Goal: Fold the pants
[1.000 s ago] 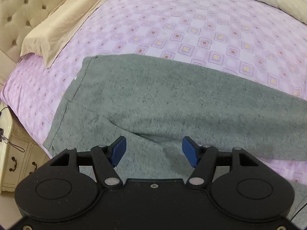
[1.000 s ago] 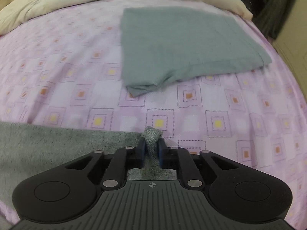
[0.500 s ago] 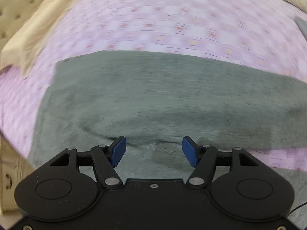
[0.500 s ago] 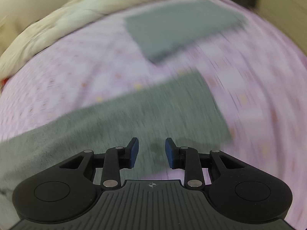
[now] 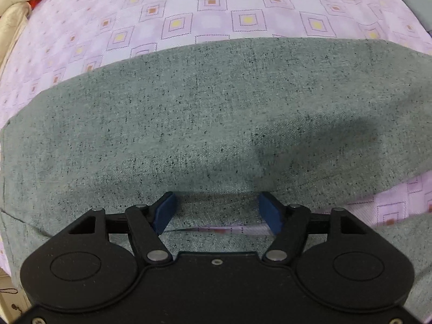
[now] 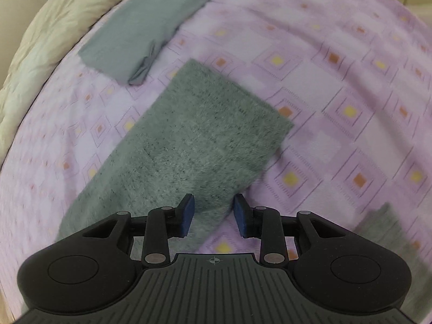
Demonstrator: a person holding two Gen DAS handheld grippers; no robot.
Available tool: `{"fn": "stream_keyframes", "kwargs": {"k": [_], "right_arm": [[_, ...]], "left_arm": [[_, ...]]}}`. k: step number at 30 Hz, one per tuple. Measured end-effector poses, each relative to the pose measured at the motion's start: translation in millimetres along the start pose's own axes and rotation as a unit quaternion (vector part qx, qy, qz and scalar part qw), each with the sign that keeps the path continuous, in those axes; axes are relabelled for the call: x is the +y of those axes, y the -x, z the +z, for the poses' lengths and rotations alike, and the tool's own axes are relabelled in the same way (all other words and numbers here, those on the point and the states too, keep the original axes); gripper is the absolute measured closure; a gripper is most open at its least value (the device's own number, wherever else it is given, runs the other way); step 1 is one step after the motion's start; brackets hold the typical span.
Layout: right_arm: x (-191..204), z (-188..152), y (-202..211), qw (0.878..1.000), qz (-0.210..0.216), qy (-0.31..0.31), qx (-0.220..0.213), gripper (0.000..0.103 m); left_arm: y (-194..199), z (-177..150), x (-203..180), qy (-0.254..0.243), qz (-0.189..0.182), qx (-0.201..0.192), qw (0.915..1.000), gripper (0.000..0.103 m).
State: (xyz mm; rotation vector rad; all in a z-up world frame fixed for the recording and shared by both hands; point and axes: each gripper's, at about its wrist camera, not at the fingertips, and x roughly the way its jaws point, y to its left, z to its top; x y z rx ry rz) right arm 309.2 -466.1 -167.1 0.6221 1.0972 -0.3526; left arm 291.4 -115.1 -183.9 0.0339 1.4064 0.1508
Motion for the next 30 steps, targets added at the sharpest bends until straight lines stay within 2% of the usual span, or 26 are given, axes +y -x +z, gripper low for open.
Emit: {"fn": "stream_keyframes", "kwargs": {"k": [1,5,8,10,12,13,14,15,18,21,23,25,30], "right_arm": [[5.4,-1.9,1.4,1.0,-0.006,0.009,-0.005,0.101],[10.9,-5.3,14.6,0.997,-0.046,0.056,-0.017,0.101],[0.8,-7.3,7.4,0.995,-0.073,0.065,-0.002,0.1],[2.6,-4.2,12.7,0.996,-0.063,0.071,-0.003,0.099],[12.3,-2.2,24.2,0.992,-0.057,0.107,-0.018,0.095],[21.4,-2.4,32.5,0.987,-0.049,0.147,-0.034,0.084],[31.0,-2.8,38.9,0.98,-0.039,0.19,-0.048,0.078],[44.3,-4.8,45.2,0.967,-0.026,0.247,-0.061,0.072],[81.1,-10.5,47.3,0.92,0.005,0.388,-0.058,0.072],[119.1,-21.3,35.1,0.851,0.023,0.523,-0.035,0.072],[137.4,-26.4,23.1,0.806,0.032,0.59,-0.022,0.072],[153.1,-31.6,11.7,0.767,0.035,0.64,-0.009,0.072],[181.5,-31.2,-24.7,0.676,0.042,0.734,0.042,0.072]], "left_arm": [[0.2,-0.1,1.9,0.0,-0.005,0.001,1.0,0.031],[11.0,2.5,14.1,-0.005,-0.025,0.001,0.9997,0.035],[30.2,5.5,28.1,-0.001,-0.034,-0.028,0.999,0.035],[40.5,9.6,39.6,-0.007,-0.032,-0.045,0.9985,0.035],[49.3,16.1,56.0,-0.013,-0.019,-0.064,0.9977,0.035],[53.7,19.5,62.8,-0.012,-0.011,-0.07,0.9974,0.035],[56.2,23.5,69.7,-0.011,-0.004,-0.073,0.9973,0.035],[57.5,29.3,81.1,-0.007,0.004,-0.074,0.9972,0.035],[54.2,41.9,105.9,0.01,0.021,-0.065,0.9976,0.035],[45.9,59.5,122.2,0.038,0.026,-0.046,0.9979,0.035],[40.3,63.8,128.0,0.054,0.02,-0.034,0.9978,0.035],[36.8,67.5,128.4,0.064,0.015,-0.025,0.9975,0.035],[36.2,72.5,123.8,0.07,-0.004,-0.013,0.9975,0.035]]}}
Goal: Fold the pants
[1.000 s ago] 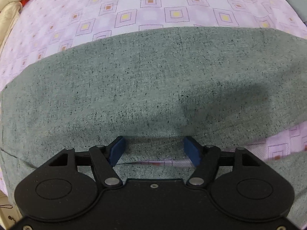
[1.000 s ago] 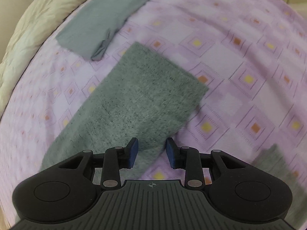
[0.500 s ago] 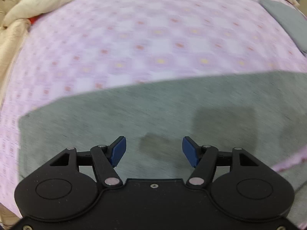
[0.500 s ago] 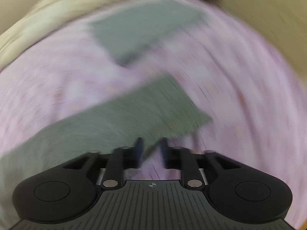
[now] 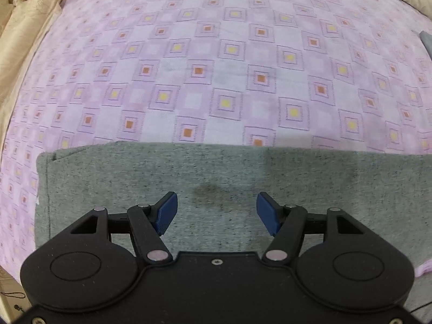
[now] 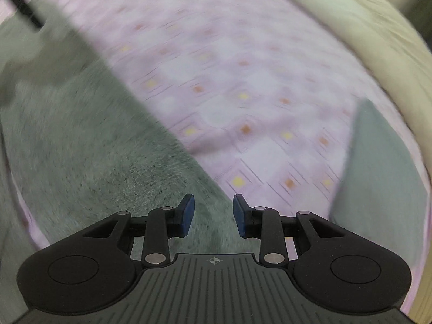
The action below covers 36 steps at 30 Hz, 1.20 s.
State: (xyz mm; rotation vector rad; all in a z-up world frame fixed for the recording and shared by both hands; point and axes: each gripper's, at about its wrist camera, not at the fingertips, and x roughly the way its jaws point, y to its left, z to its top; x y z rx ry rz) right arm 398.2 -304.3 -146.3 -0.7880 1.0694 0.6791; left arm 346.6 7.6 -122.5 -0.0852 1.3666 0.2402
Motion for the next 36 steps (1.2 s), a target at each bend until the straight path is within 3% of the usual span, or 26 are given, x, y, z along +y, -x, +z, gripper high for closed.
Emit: {"fn": "stream_keyframes", "kwargs": {"k": [3,6,9,11,12,13,18,23,27,36], "right_arm": [[-1.4,8.7,-18.3,0.998,0.016,0.061,0.017,0.072],[-7.4,14.8,-31.6,0.995,0.047,0.081,0.033,0.072],[-26.4,19.1,-35.0,0.995,0.074,0.022,0.058,0.073],[-33.2,23.3,-35.7,0.993,0.081,-0.042,0.078,0.081],[-33.3,22.7,-34.2,0.992,0.094,-0.047,0.075,0.099],[-28.9,21.1,-31.0,0.992,0.103,-0.032,0.068,0.099],[0.8,4.0,2.9,0.998,0.045,0.033,0.011,0.099],[37.3,-29.3,45.5,0.996,0.001,0.083,-0.039,0.099],[75.0,-36.2,57.3,0.992,-0.007,0.116,-0.047,0.099],[111.4,-54.9,57.3,0.993,-0.012,0.103,-0.049,0.099]], "left_arm": [[-3.7,5.0,-6.1,0.002,-0.013,0.009,0.9999,0.035],[-6.4,10.3,-11.4,0.005,-0.028,0.016,0.9995,0.035],[-13.9,24.2,-14.4,0.013,-0.041,0.024,0.9988,0.035],[-17.9,31.0,-18.1,0.022,-0.054,0.03,0.9979,0.035],[-19.2,33.9,-20.0,0.026,-0.061,0.033,0.9973,0.035],[-22.2,37.3,-22.1,0.03,-0.067,0.036,0.9967,0.035],[-31.2,49.4,-28.2,0.049,-0.079,0.056,0.9941,0.035],[-31.4,53.2,-28.1,0.079,-0.087,0.066,0.9909,0.035],[-36.5,51.6,-31.4,0.088,-0.094,0.081,0.9884,0.034],[-48.3,28.3,-36.9,0.086,-0.065,0.11,0.9881,0.034]]}}
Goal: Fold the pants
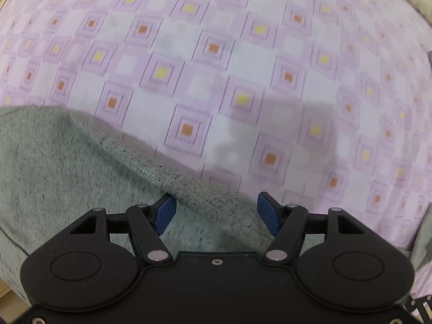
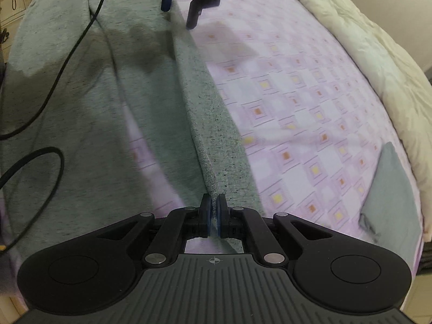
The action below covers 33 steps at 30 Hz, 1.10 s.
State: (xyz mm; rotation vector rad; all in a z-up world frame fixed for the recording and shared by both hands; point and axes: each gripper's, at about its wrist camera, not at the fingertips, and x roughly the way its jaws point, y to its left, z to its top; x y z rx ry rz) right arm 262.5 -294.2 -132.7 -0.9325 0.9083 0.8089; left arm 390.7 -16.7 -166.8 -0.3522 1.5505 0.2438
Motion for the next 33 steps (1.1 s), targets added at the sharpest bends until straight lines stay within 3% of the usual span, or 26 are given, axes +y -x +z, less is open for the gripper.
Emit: {"fn": "stream_keyframes", "kwargs": {"k": [2,4,6,8,9,11,14,16,21,24,27,31,33], "right_arm": [[8.6,-3.3,5.6,1.0,-0.001,-0.011,0.002,0.099],[14.1,-4.6,5.9,1.0,-0.008,-0.027,0.002,0.098],[13.1,-4.0,6.5,0.998,-0.018,-0.054,0.001,0.097],[6.5,-3.7,13.4,0.995,-0.029,-0.098,-0.013,0.095],[1.3,-4.2,18.2,0.991,-0.032,-0.125,-0.021,0.088],[-12.7,-6.7,30.1,0.98,-0.038,-0.189,-0.038,0.084],[-38.9,-12.9,47.8,0.952,-0.063,-0.293,-0.069,0.077],[-58.9,-17.3,52.6,0.923,-0.083,-0.368,-0.081,0.071],[-102.9,-14.5,11.9,0.861,-0.143,-0.488,-0.009,0.071],[-120.7,-10.7,-29.2,0.819,-0.151,-0.552,0.034,0.071],[-123.6,-4.5,-56.2,0.797,-0.178,-0.572,0.074,0.071],[-119.2,1.2,-76.7,0.766,-0.248,-0.574,0.152,0.071],[-116.7,-3.9,-77.8,0.755,-0.253,-0.584,0.161,0.072]], "left_arm": [[-6.9,-4.4,1.6,0.001,0.007,0.009,0.9999,0.035],[-13.6,-9.4,4.2,0.002,0.002,0.019,0.9998,0.042],[-14.6,-17.4,7.5,-0.002,-0.023,0.013,0.9996,0.085],[-5.5,-26.3,8.4,-0.006,-0.033,-0.013,0.9994,0.089],[0.9,-31.5,7.2,-0.015,-0.031,-0.027,0.999,0.09],[10.3,-40.4,3.7,-0.034,-0.023,-0.044,0.9982,0.092],[22.6,-52.8,1.6,-0.054,-0.019,-0.061,0.9965,0.092],[29.0,-57.3,6.5,-0.057,-0.023,-0.065,0.996,0.092],[35.3,-61.7,14.0,-0.058,-0.031,-0.066,0.9956,0.092],[30.3,-55.4,10.1,-0.047,-0.037,-0.06,0.9964,0.092],[31.7,-52.8,15.1,-0.031,-0.048,-0.055,0.9969,0.092],[35.8,-53.3,17.3,-0.023,-0.055,-0.054,0.9967,0.092],[36.7,-53.8,15.8,-0.025,-0.054,-0.055,0.9967,0.092]]}}
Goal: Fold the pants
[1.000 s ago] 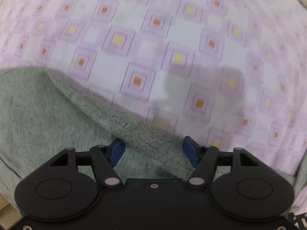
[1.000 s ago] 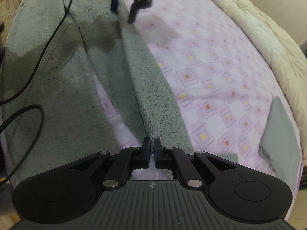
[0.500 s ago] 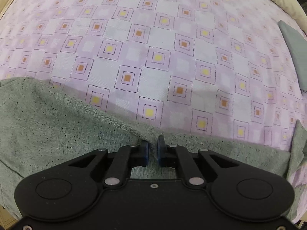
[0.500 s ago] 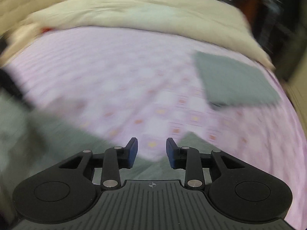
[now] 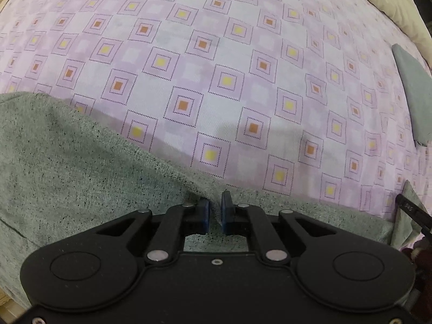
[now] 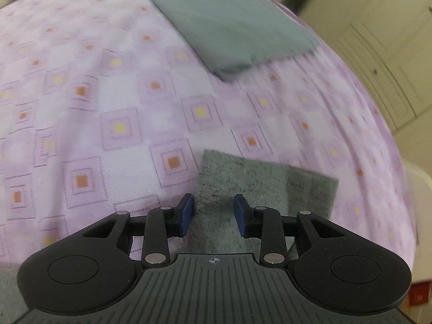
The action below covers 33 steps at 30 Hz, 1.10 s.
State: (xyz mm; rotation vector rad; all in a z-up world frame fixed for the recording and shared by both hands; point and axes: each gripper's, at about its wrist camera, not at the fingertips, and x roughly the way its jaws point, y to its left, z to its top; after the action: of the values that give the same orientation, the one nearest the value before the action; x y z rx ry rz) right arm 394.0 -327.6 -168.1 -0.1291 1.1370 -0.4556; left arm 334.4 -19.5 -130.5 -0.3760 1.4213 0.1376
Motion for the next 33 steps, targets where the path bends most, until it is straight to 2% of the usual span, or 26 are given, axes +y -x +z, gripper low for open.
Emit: {"fn": "stream_keyframes", "kwargs": {"k": [5,6,7,9,11,15,20,22,24,27,33], "right_arm": [[8.3,-2.1,0.6,1.0,-0.026,0.016,0.002,0.07],[5.6,-0.2,1.3,1.0,-0.012,0.005,0.013,0.075],[-0.4,4.3,-1.1,1.0,0.008,-0.01,0.024,0.085],[-24.1,13.3,-4.0,0.994,0.07,-0.062,0.051,0.098],[-42.8,21.4,-0.9,0.989,0.098,-0.093,0.062,0.098],[-83.3,38.7,42.9,0.982,0.143,-0.12,-0.003,0.098],[-156.2,31.5,108.2,0.949,0.223,-0.207,-0.083,0.098],[-176.0,21.1,116.6,0.944,0.23,-0.217,-0.093,0.098],[-188.8,0.0,117.1,0.938,0.247,-0.226,-0.085,0.098],[-189.6,-37.8,103.2,0.95,0.223,-0.212,-0.049,0.098],[-181.7,-101.9,55.1,0.952,0.198,-0.227,0.048,0.098]], "left_arm": [[-4.8,-1.0,-1.2,-0.004,0.005,0.001,1.0,0.092],[-5.7,-0.8,-1.6,-0.005,0.006,0.002,1.0,0.092],[-5.4,-0.9,-1.9,-0.006,0.006,0.002,1.0,0.092],[-5.2,-0.4,-2.7,-0.008,0.007,-0.001,0.9999,0.092],[-0.2,-0.3,-4.7,-0.011,0.007,-0.009,0.9999,0.093],[26.1,2.8,-9.8,-0.012,0.003,-0.051,0.9986,0.095],[81.4,-0.4,-7.2,-0.006,-0.005,-0.117,0.9931,0.096],[103.9,-9.7,-0.7,-0.003,-0.005,-0.139,0.9902,0.096],[120.3,-24.0,7.1,0.001,-0.016,-0.152,0.9882,0.095],[127.9,-58.3,16.5,-0.002,-0.026,-0.146,0.9889,0.095],[81.1,-117.9,14.1,-0.027,0.033,-0.079,0.996,0.096]]}}
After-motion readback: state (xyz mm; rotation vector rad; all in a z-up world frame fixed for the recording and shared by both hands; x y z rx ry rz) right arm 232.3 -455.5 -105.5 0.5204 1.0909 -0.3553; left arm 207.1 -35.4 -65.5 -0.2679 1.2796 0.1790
